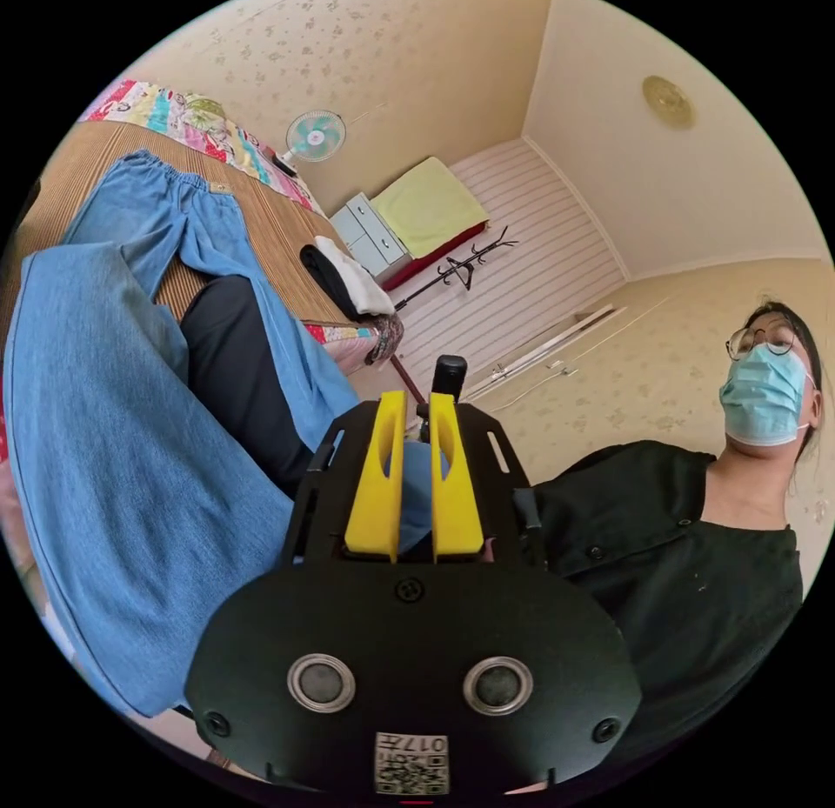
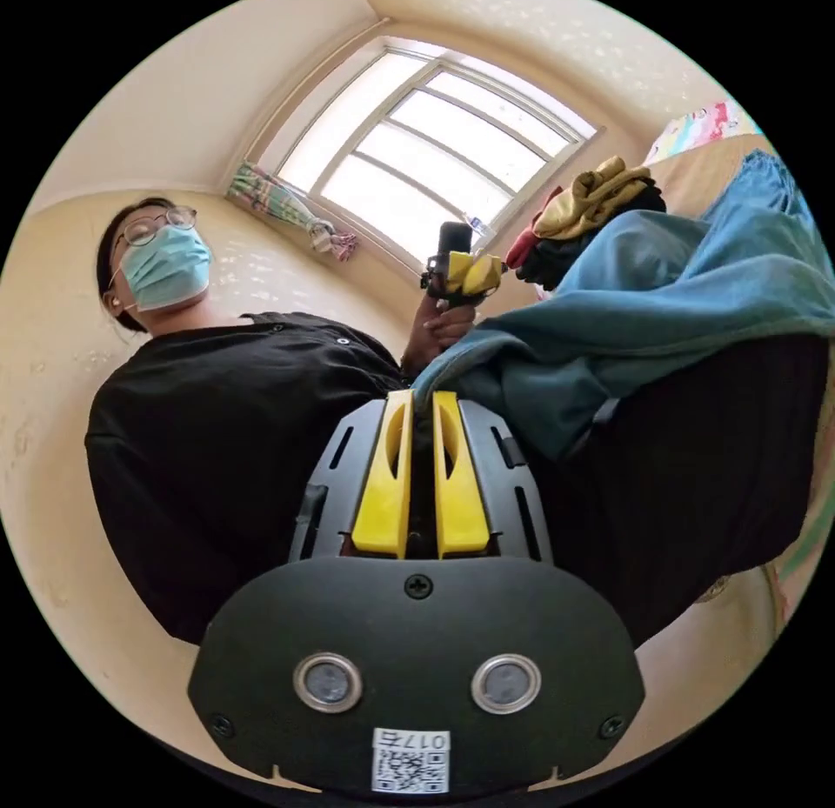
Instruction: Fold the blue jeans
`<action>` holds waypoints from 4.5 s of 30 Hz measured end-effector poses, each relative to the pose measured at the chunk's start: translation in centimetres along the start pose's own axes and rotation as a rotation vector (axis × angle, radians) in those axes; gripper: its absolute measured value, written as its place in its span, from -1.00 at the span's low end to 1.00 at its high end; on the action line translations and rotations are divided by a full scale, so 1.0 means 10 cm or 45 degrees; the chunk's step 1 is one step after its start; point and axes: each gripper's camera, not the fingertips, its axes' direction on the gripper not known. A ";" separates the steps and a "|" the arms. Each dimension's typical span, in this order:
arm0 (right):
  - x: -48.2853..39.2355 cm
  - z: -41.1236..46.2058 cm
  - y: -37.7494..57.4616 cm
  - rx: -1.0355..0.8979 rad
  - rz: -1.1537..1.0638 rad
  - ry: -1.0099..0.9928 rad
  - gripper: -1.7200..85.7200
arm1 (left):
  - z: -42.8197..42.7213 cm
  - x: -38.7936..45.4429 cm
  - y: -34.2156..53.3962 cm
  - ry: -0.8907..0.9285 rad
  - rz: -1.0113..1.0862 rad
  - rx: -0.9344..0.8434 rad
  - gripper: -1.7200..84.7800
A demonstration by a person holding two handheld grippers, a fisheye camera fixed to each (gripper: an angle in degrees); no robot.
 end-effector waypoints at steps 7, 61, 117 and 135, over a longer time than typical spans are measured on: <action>-0.97 0.04 -0.50 0.012 -0.364 0.116 -0.90 | 0.03 0.26 -0.22 0.227 0.024 -0.115 -0.81; 0.08 -0.94 0.60 0.415 0.436 -0.058 -0.87 | 1.92 -1.51 0.55 -0.019 -0.048 -0.935 -0.76; 3.11 -1.82 -1.54 0.201 1.202 1.723 -0.90 | 0.97 0.81 -0.13 -0.031 0.124 -0.406 -0.97; 3.89 1.00 -3.52 -0.126 0.635 1.127 -0.73 | -1.87 0.31 0.04 -0.136 -0.511 0.091 -0.96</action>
